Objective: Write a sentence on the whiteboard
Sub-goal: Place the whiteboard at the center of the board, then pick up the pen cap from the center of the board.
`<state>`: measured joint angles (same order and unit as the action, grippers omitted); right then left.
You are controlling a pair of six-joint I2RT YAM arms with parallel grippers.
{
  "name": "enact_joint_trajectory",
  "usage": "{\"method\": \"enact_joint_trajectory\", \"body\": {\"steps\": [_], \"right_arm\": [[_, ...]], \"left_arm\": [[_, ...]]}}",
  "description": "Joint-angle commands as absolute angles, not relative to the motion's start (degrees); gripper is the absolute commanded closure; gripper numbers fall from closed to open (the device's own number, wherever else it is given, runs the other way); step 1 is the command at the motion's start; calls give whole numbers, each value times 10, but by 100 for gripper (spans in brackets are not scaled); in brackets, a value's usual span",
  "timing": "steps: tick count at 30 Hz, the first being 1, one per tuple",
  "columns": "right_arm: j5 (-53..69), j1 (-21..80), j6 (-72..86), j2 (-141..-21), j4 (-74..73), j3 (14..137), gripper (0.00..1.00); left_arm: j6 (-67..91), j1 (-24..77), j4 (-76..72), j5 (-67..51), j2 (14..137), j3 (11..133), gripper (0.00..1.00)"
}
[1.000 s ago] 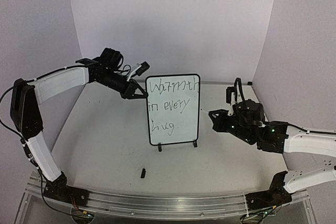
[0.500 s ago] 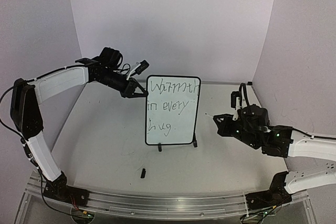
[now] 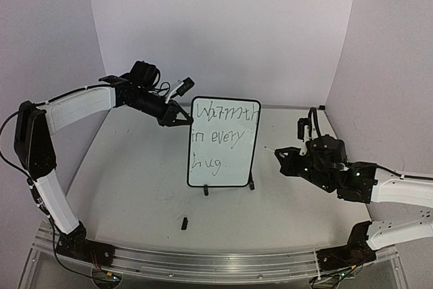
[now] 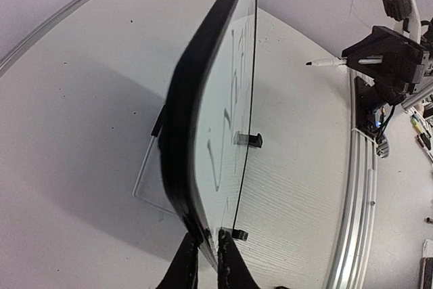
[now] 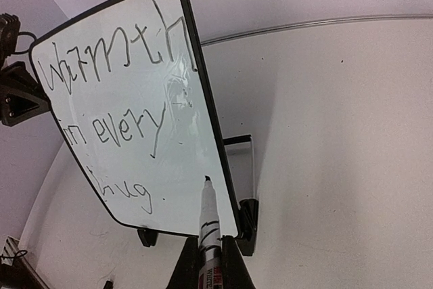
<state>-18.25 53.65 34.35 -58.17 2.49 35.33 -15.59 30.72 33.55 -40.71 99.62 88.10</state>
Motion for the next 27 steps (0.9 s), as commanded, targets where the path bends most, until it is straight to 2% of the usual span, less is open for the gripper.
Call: {"method": "enact_joint_trajectory", "body": {"steps": [1,9,27], "right_arm": [[-196,535,350,-573,30,349,100],[-198,535,351,-571,30,350,100],[-191,535,338,-570,33,355,100]], "left_arm": [[-165,311,344,-402,996,880,85],[-169,312,344,-396,985,876,65],[-125,311,305,-406,970,873,38]]}}
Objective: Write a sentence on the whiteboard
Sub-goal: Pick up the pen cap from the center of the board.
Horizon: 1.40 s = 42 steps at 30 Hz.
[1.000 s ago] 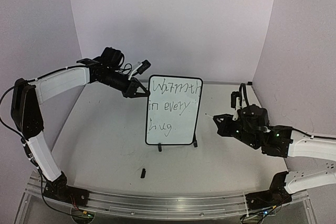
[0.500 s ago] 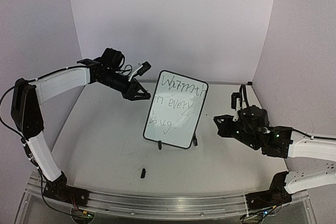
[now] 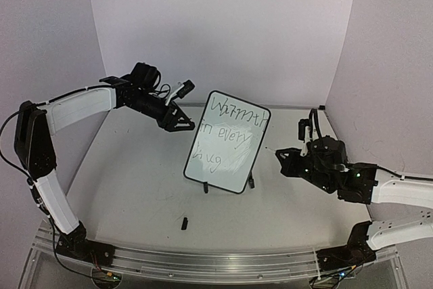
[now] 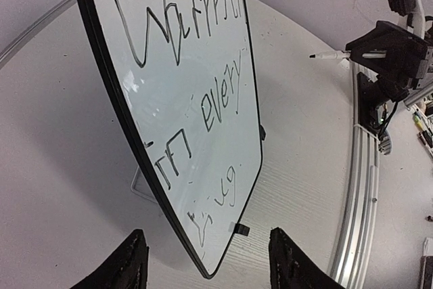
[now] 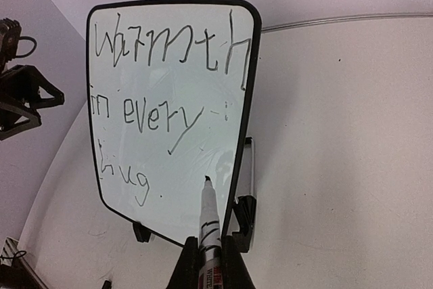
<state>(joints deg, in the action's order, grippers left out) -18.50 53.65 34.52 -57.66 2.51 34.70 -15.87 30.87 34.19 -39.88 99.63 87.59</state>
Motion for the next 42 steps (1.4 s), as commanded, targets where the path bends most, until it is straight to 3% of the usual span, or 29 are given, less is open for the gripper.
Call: {"method": "enact_joint_trajectory", "body": {"steps": [1,7,15,24,34,42], "right_arm": [[-189,535,335,-571,33,357,100],[-148,535,299,-565,33,364,100],[18,537,272,-567,24,367,100],[44,544,286,-562,12,342,100],[26,546,312,-565,15,335,100],[11,547,325,-552,14,323,100]], "left_arm": [[-111,311,295,-405,966,872,37],[6,312,220,-313,897,800,34],[214,340,147,-153,728,541,34],[392,514,211,-73,615,356,41],[524,693,212,21,702,367,43],[537,725,190,17,810,410,59]]}}
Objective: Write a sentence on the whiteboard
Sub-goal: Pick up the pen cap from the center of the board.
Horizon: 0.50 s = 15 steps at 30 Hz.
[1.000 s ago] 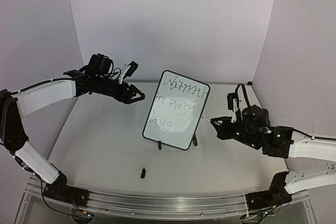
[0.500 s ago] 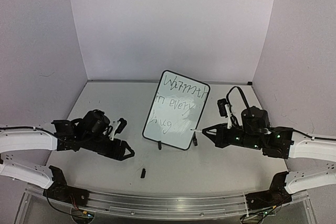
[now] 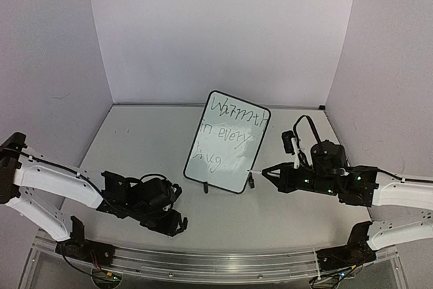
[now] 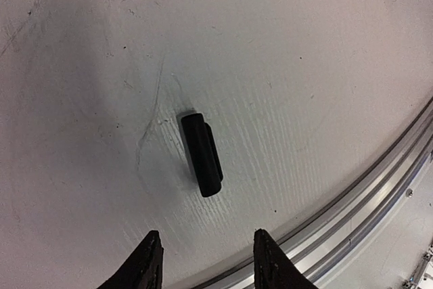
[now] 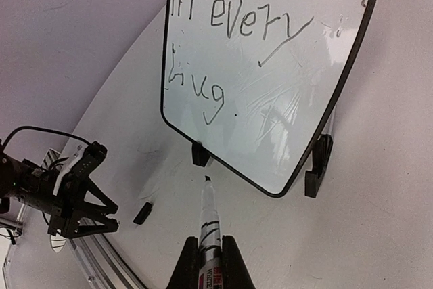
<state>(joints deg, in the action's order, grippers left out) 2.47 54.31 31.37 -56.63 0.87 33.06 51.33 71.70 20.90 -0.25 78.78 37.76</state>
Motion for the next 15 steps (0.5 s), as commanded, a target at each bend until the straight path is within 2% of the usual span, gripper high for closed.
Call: {"method": "enact_joint_trajectory", "body": {"steps": [1,15], "right_arm": [[10,546,325,-553,14,322,100],[6,547,326,-563,17,321,100]], "left_arm": [[538,726,185,16,812,409,60],[522,727,183,25,875,446,66]]}}
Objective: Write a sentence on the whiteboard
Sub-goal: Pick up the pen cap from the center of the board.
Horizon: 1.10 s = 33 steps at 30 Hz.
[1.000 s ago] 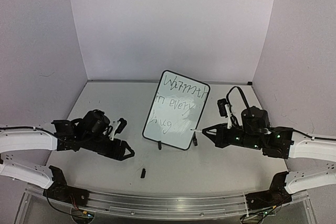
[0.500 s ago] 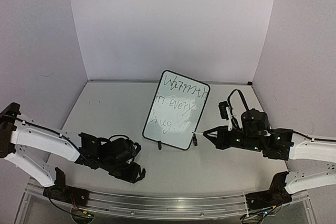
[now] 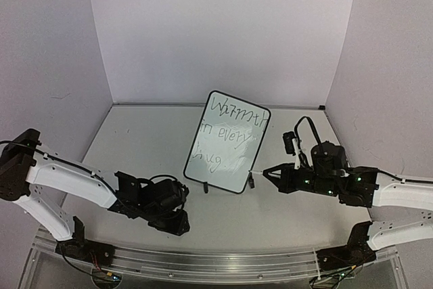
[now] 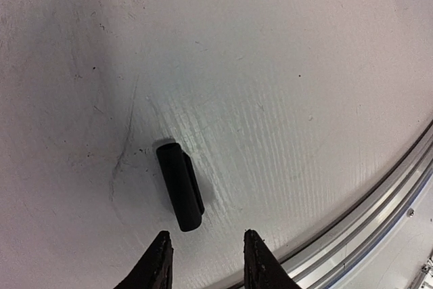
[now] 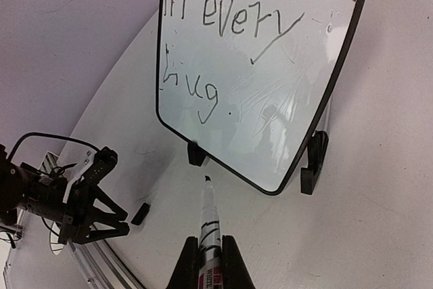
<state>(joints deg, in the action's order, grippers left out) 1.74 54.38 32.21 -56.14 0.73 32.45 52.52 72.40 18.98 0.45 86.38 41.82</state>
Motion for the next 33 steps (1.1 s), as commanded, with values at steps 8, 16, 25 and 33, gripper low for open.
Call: {"method": "enact_joint_trajectory", "body": {"steps": [8,16,25,33], "right_arm": [[0,547,333,-548,21,307,100],[0,547,336,-546,22,302,100],[1,547,337,-547,24,300,100],[1,547,339,-551,26,300,100]], "left_arm": [[510,726,222,40,913,476,68],[515,726,269,54,933,500,78],[516,726,295,61,952,516,79],[506,727,296,57,961,519,85]]}}
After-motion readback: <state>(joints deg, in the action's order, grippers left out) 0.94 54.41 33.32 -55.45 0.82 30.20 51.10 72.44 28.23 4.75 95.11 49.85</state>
